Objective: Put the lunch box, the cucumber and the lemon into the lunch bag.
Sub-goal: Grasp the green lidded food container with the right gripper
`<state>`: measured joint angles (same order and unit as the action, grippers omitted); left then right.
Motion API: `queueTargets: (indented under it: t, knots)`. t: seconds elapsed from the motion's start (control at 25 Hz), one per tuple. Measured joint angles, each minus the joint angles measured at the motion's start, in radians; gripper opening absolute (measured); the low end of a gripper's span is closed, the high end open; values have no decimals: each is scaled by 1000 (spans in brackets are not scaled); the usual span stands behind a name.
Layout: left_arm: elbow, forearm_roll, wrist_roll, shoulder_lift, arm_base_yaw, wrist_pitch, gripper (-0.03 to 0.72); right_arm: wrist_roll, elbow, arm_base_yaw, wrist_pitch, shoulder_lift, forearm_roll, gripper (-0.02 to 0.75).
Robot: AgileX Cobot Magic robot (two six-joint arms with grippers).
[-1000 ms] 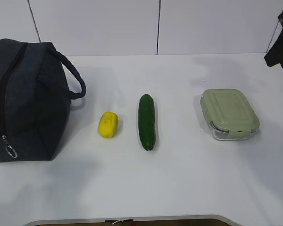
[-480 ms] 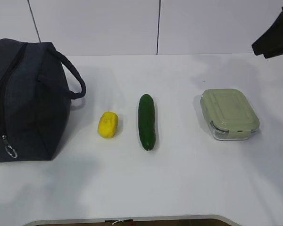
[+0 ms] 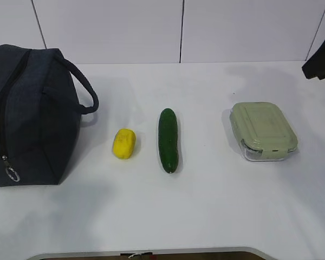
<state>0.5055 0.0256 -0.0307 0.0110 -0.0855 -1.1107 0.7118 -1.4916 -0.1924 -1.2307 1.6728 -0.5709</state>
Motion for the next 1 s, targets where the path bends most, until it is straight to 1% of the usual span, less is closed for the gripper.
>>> queueTargets:
  t: [0.28, 0.64, 0.76, 1.0]
  knots:
    - [0, 0, 0, 0, 0, 0, 242, -70, 0, -21, 2, 83, 2, 314]
    - [0, 0, 0, 0, 0, 0, 242, -77, 0, -80, 9, 128, -5, 314]
    - [0, 0, 0, 0, 0, 0, 242, -78, 0, -81, 9, 128, 0, 314]
    - [0, 0, 0, 0, 0, 0, 242, -185, 0, -81, 9, 128, 1, 315]
